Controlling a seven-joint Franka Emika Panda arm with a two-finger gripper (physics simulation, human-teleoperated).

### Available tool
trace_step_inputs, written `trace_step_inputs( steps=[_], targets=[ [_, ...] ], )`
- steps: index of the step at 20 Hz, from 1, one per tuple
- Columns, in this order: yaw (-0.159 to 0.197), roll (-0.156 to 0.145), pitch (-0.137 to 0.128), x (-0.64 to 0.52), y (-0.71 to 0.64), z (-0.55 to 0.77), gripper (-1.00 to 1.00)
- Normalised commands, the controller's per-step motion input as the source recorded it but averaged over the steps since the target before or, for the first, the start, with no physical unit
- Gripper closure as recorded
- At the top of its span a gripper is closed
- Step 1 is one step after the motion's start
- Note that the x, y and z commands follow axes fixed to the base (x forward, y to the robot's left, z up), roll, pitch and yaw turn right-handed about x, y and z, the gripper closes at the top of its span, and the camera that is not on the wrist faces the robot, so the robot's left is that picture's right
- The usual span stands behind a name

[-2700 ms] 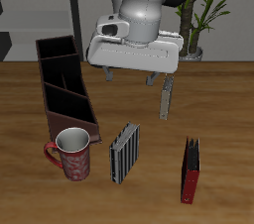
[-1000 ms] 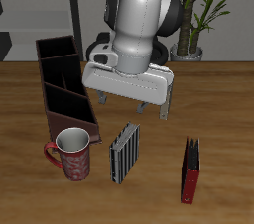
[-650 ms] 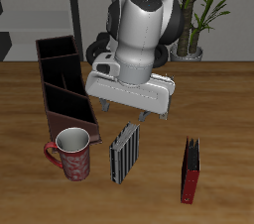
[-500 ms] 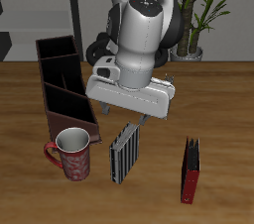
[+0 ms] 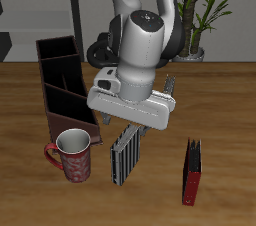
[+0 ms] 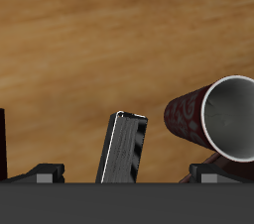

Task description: Place the striped book into the right desk caddy's front compartment

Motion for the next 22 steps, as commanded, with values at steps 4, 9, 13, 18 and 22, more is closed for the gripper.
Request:
trace_step_inputs(
  steps=[4, 9, 13, 18, 22],
  targets=[
    [-0.021, -0.012, 0.027, 0.05, -0.04, -0.23, -1.00],
    [-0.015, 0.001, 0.031, 0.05, 0.00, -0.26, -1.00],
    [0.002, 0.004, 0.028, 0.04, -0.01, -0.22, -1.00],
    [-0.020, 0.012, 0.027, 0.00, 0.00, -0.16, -1.00],
    [-0.014, 0.010, 0.016, 0.01, 0.00, -0.12, 1.00]
  ],
)
